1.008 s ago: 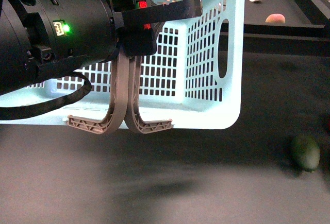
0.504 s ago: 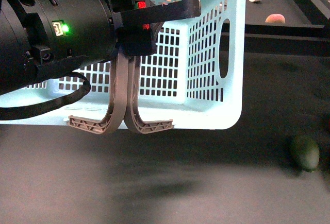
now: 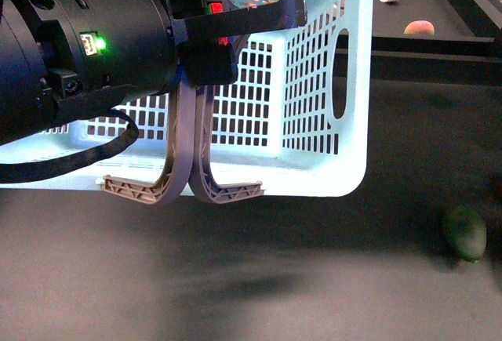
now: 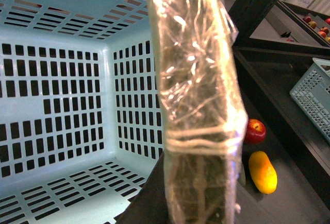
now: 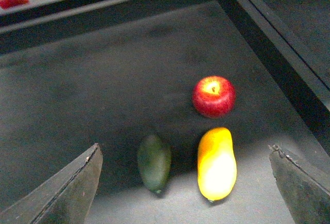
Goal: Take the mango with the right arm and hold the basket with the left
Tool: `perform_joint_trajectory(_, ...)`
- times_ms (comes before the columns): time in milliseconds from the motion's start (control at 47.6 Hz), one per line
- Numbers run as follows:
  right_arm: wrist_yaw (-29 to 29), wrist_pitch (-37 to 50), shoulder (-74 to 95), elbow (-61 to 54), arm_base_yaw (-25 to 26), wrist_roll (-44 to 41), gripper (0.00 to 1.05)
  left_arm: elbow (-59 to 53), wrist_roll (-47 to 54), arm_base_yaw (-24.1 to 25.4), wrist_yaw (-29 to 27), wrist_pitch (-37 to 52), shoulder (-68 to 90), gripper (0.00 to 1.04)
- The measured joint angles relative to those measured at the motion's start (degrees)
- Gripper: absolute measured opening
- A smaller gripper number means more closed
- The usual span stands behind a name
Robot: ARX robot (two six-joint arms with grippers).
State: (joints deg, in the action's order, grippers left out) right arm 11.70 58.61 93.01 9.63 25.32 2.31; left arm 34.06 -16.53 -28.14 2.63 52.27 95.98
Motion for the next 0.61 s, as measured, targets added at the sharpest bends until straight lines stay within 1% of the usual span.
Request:
perform_joint_trajectory(126,-0.1,2.9,14.6,5.3,2.6,-2.3,0.97,0.0,0.0,0.0,0.0,0.0,0.0,0.08)
perform_joint_trajectory(273,-1.6,4.5,25.3,10.5,4.2,-3.7,0.97,0.0,0.0,0.0,0.0,0.0,0.0,0.08)
perform_joint_trajectory(462,-3.5,3.8,36.8,17.3,5.5,-4.9,0.97,0.0,0.0,0.0,0.0,0.0,0.0,0.08)
perform_joint_trajectory(609,-5.4,0.2,43.6,24.3,5.9,-5.1,0.97,0.0,0.0,0.0,0.0,0.0,0.0,0.08)
